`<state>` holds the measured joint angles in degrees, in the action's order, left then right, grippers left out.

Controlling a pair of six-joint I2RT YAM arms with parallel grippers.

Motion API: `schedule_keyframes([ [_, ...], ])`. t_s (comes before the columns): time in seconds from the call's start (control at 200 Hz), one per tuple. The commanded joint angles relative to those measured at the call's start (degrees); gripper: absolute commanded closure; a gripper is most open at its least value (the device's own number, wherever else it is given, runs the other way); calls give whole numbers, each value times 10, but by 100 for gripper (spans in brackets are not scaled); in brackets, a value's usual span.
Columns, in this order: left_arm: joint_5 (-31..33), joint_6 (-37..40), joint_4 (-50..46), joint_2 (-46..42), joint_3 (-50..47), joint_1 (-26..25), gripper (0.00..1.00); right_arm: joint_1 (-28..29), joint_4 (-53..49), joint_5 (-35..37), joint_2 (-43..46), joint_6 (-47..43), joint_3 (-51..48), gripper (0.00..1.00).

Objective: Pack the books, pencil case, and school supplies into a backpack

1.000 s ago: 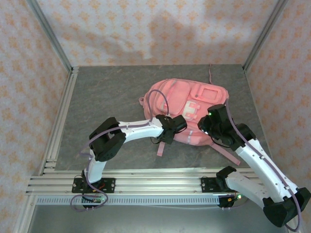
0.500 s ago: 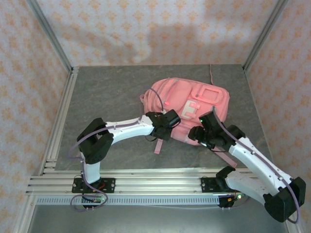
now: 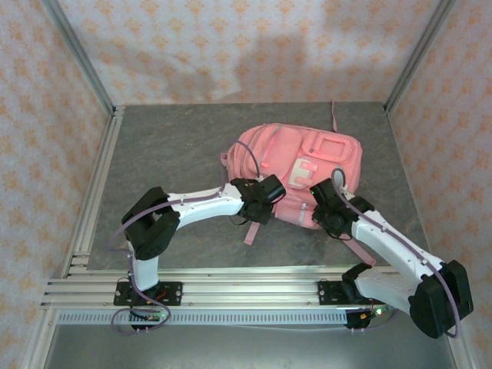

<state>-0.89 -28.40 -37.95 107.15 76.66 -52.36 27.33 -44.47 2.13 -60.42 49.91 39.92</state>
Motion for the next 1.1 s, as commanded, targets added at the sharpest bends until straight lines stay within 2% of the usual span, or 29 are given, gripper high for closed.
schedule_keyframes([
  [0.0,17,-1,-11,-19,-15,17,100,-37,12,93,-15,-16,10,85],
  [0.12,13,-1,-12,-21,-18,26,100,-76,30,94,-47,-38,18,92],
  [0.335,5,6,-18,-9,-10,49,100,-147,44,121,-129,-71,78,96],
  [0.45,-2,9,-19,-5,-6,68,100,-171,41,162,-173,-77,130,95],
  [0.51,-17,10,-16,-5,-5,77,100,-185,60,149,-201,-88,152,94],
  [0.626,-55,18,-3,-5,-7,77,100,-192,86,92,-283,-129,225,86],
  [0.771,-106,33,13,-7,-2,52,100,-195,61,-5,-367,-168,328,64],
  [0.866,-128,40,10,-3,19,35,100,-188,33,-6,-339,-163,344,54],
  [0.961,-149,31,21,-10,32,25,100,-181,11,-18,-273,-125,312,52],
  [1.031,-162,24,29,-16,40,22,100,-178,4,-60,-213,-92,269,52],
  [1.091,-170,21,30,-17,50,19,100,-174,20,-128,-170,-59,222,51],
])
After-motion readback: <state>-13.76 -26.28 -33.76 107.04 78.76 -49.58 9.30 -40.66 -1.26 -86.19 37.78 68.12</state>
